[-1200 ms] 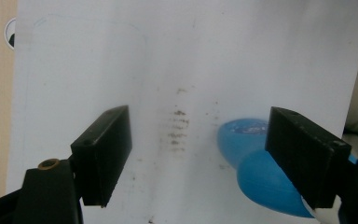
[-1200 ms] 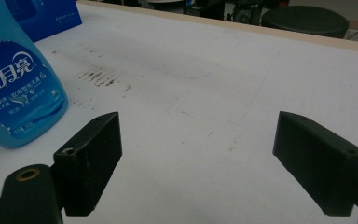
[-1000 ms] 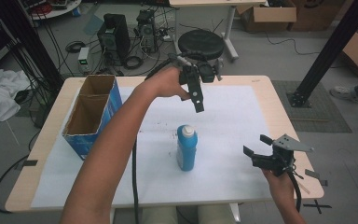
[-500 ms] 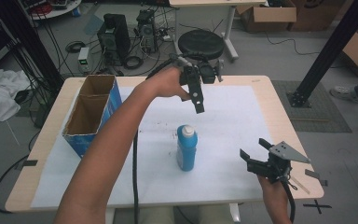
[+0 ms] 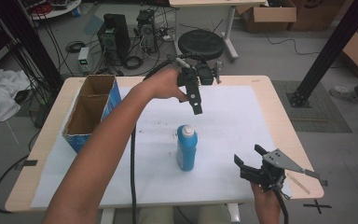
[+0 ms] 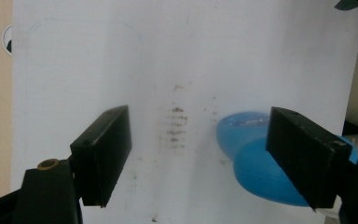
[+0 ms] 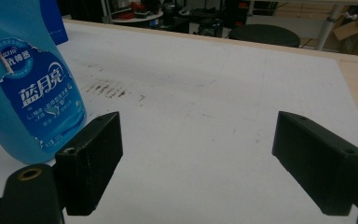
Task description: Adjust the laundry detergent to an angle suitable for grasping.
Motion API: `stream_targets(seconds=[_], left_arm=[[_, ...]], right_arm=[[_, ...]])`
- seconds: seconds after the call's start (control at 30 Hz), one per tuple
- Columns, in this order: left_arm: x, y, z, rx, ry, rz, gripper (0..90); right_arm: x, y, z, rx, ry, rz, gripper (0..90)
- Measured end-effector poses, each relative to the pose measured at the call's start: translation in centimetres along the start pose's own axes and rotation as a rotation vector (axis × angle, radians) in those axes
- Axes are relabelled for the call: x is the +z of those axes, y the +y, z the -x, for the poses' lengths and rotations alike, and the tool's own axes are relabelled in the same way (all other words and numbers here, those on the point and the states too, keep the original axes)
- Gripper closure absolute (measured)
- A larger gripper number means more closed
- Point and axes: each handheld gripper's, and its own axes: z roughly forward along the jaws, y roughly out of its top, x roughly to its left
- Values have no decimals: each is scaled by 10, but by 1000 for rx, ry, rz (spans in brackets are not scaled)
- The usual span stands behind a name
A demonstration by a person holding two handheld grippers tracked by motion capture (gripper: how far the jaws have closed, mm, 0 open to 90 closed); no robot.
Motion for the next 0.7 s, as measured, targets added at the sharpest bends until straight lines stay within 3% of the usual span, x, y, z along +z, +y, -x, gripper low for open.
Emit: stream_targets(seconds=[0.43, 0.7], left_arm=[[1, -11, 5, 15, -6, -12, 234], [1, -16, 5, 21, -7, -5, 234]], right_arm=[[-3, 0, -38, 9, -17, 11, 159], [6, 2, -67, 6, 8, 14, 158]])
